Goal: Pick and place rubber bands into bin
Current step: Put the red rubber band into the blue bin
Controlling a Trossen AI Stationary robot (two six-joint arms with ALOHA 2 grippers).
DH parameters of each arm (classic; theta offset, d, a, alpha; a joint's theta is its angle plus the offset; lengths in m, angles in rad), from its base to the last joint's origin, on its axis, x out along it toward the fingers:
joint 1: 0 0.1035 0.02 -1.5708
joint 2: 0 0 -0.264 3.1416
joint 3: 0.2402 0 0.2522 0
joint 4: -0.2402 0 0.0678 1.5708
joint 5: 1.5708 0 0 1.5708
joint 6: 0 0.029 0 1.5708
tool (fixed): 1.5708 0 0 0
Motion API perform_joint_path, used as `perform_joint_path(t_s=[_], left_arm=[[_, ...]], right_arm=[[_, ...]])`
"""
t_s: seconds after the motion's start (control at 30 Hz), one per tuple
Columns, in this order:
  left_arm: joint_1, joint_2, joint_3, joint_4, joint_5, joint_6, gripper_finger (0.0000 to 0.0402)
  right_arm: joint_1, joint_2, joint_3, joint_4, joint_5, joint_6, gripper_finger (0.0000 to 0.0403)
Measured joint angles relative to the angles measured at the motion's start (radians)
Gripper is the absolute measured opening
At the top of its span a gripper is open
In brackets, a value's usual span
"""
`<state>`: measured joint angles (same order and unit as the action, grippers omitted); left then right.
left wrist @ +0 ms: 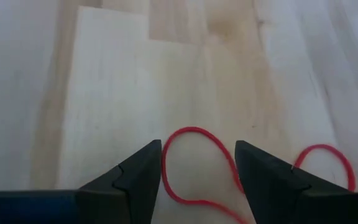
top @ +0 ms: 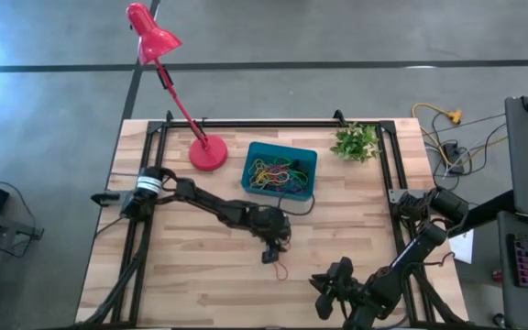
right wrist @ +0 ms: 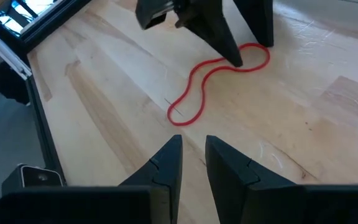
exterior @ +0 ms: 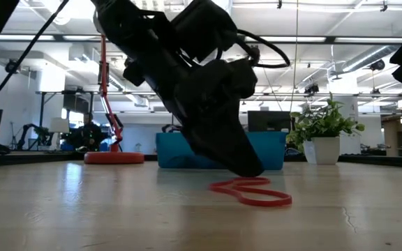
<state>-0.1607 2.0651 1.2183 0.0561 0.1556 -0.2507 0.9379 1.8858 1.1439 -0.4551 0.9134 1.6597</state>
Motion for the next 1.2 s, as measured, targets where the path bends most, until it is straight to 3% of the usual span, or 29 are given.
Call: perform_joint_path(t_s=[0.67, 0.93, 1.2], left_arm=[[-0.144, 0.016, 0.02, -0.059, 0.077, 0.055, 0.0189], [-0.227, 0.019, 0.016, -0.094, -0.123, 0.161, 0.0189], [-0.256, 0.054, 0.016, -0.102, -0.158, 0.172, 0.0189]], right_arm=[[0.0, 0.0, -0.002, 0.025, -0.002, 0.007, 0.0061], [0.0, 0.0, -0.002, 0.024, -0.002, 0.005, 0.0061], [0.0, 0.0, -0.002, 0.047, -0.002, 0.007, 0.0061]])
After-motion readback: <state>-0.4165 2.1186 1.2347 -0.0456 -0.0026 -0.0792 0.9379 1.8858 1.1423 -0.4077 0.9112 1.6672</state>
